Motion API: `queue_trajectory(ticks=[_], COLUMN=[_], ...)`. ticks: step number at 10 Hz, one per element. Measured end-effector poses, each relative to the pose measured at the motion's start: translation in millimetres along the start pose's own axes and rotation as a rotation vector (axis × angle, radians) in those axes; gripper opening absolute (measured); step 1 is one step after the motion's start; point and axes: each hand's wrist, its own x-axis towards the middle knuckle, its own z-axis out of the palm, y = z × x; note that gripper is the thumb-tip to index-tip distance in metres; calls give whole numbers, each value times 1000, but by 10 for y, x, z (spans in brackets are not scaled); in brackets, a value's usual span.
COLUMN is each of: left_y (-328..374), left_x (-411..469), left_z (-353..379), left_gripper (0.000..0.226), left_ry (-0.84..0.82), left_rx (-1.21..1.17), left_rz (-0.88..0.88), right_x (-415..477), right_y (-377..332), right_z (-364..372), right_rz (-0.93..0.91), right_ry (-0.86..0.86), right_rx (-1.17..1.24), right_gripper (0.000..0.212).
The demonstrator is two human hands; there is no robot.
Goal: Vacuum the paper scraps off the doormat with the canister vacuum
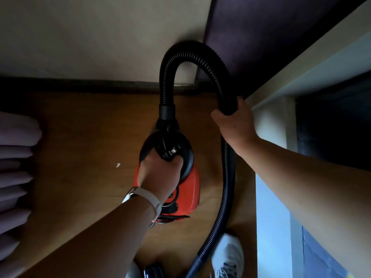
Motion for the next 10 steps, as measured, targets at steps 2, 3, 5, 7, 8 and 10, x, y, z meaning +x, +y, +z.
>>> queue_trajectory(ticks=[2,3,5,7,8,10], left_y=[-202,-263,-252,-244,-89,41], left_x=[-4,-8,-102,-81,-191,-405], left_z=[-124,-164,-330,-552,-711,-1016], left_gripper=[18,30,56,64,69,46], left_ry=[-72,-93,-27,-110,-124,-151], left_rx=[-20,-6,47,115,129,183], left_rz=[-63,-37,-7,26,39,81], right_x=[-221,-337,-571,-859,-1029,-1395], right_y=[25,1,-55,-118,-191,-402], right_z=[-93,-212,-444,-593,-674,-921], right_rz=[12,1,-28,-48,-82,-141], right_ry=[-31,-36,-6,-14,-45,-47], right_rx=[-3,-7,-126,-167,-185,-271], right_gripper=[20,22,24,29,31,37])
